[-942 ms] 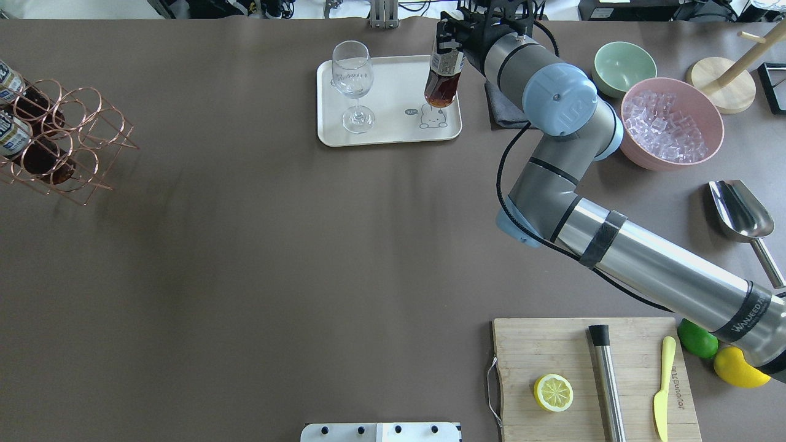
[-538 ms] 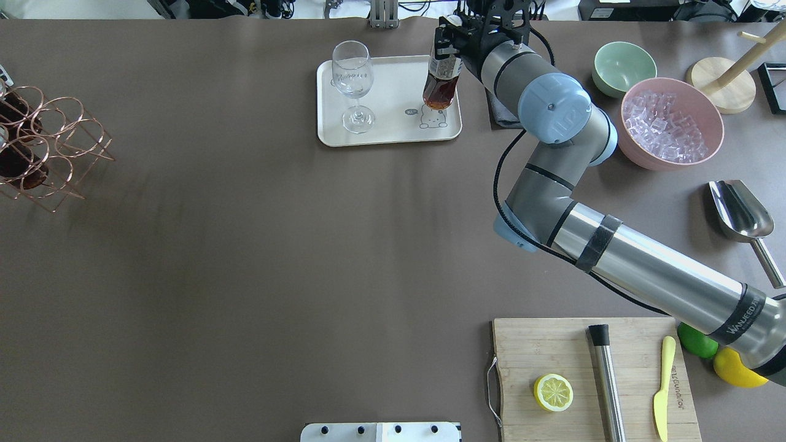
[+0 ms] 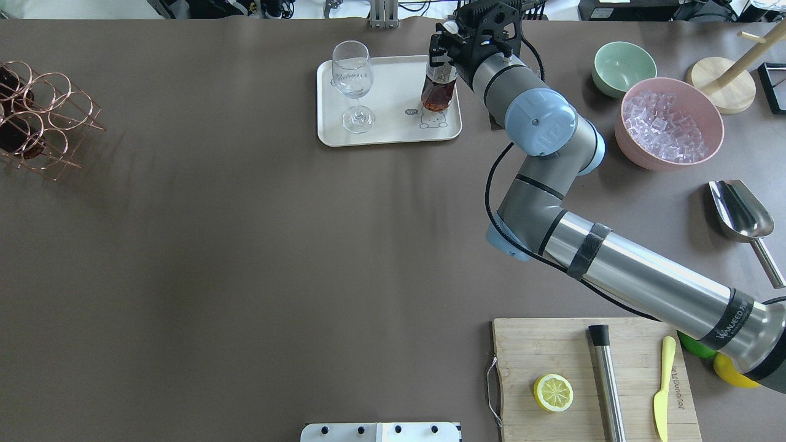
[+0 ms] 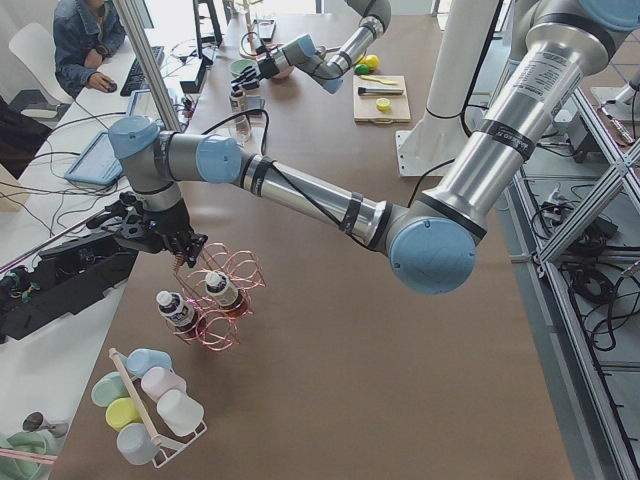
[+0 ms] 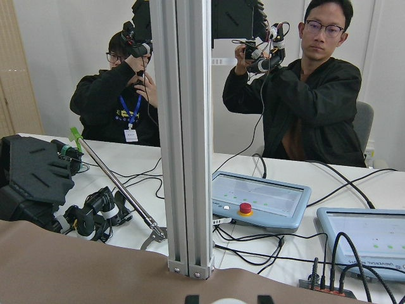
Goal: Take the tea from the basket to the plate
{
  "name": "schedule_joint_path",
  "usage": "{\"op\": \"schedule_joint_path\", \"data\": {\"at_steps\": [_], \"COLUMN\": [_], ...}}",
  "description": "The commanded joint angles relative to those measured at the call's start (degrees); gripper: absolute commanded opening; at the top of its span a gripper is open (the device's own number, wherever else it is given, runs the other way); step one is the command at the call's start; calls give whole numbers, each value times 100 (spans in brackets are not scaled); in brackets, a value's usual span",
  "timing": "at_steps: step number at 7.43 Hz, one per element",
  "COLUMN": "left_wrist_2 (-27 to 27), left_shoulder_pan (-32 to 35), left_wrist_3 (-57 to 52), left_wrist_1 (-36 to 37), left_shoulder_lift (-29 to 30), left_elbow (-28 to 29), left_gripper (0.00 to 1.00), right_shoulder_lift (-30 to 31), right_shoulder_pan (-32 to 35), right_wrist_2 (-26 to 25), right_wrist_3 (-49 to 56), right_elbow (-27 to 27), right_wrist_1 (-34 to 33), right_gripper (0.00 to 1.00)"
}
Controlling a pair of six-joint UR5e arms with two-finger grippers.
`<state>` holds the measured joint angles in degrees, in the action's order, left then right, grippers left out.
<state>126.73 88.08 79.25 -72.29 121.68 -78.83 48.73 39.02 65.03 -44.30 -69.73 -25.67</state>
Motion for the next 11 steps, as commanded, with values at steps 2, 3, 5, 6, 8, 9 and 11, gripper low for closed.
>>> {"op": "schedule_joint_path", "data": {"at_steps": [2,3,5,6,8,9,11], "left_wrist_2": [-384,-473,-640,-641,-877,-878,-878], "left_shoulder_pan": [-97,-150,-221,-282,-414,-414,-414], "left_wrist_3": [1152,1537,1629,1742,2330,2341,2332], "left_wrist_1": [-838,-1013,-1050,-1059,-1330,-1331,-1331], "left_shoulder_lift": [671,673,673,681,681,699,690], "left_elbow": [1069,1088,1089,1089,1089,1089,1080], "left_gripper": [0,0,0,0,0,0,0], "right_shoulder_lift": [-13,-13,-57,-13,14,101,355], "right_shoulder_pan": [-106,-123,-123,-114,-114,-88,322], "right_wrist_2": [-140,-140,-131,-114,-53,52,891], "right_wrist_3": [0,0,9,9,44,61,35], "right_elbow": [12,-14,-49,-145,-277,-452,-813], "right_wrist_1": [0,0,0,-8,-17,-17,-52], "right_gripper": [0,0,99,99,99,99,99]}}
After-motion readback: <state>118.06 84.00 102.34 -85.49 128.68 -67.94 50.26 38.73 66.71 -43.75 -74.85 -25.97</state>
